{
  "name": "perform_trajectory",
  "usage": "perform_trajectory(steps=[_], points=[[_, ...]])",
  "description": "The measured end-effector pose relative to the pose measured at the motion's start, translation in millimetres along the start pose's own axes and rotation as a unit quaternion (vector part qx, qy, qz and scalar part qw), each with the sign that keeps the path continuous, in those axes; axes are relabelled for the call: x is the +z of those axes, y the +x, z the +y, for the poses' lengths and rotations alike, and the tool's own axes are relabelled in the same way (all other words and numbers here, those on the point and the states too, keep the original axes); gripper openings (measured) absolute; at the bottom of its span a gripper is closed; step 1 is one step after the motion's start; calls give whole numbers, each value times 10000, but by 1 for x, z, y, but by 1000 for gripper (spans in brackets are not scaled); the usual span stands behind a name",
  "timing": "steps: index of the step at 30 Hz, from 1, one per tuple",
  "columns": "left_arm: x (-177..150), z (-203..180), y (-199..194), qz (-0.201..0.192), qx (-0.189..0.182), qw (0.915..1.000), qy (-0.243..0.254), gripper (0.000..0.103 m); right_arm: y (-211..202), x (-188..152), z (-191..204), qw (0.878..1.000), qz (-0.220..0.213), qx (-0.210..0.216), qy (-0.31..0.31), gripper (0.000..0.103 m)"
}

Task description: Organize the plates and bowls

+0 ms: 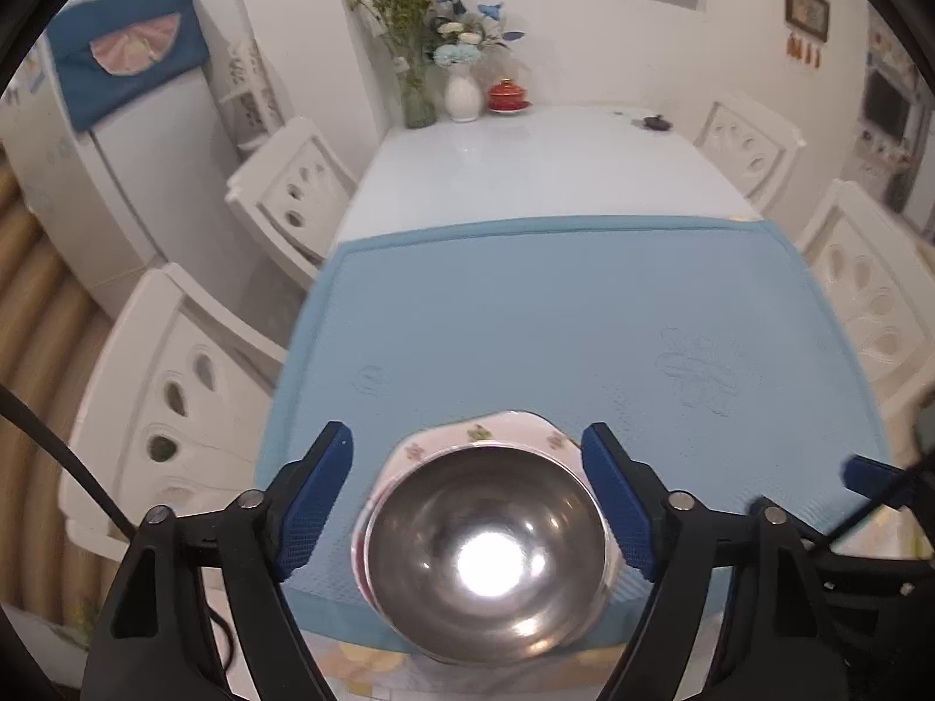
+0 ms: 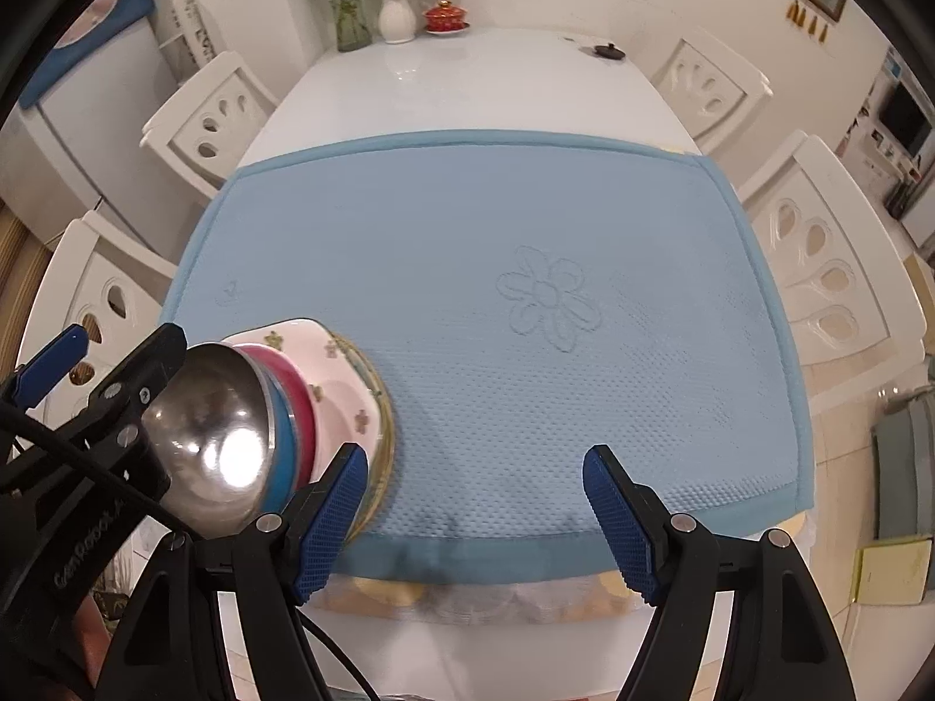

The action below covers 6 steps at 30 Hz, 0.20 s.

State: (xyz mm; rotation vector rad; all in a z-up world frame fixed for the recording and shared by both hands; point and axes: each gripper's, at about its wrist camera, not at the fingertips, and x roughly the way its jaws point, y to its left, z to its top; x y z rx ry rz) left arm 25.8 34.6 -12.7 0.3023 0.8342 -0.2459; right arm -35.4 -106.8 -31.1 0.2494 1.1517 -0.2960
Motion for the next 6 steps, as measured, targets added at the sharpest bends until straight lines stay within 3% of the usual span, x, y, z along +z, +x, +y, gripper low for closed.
perform_trajectory(steps=[2, 6], points=[[1, -5, -2, -169, 248, 9995, 29, 82, 2, 1, -8, 10000, 32, 40, 82, 74], [5, -9, -13, -443, 364, 9984, -26, 82, 2, 3, -21, 9998, 28, 72, 163, 74]])
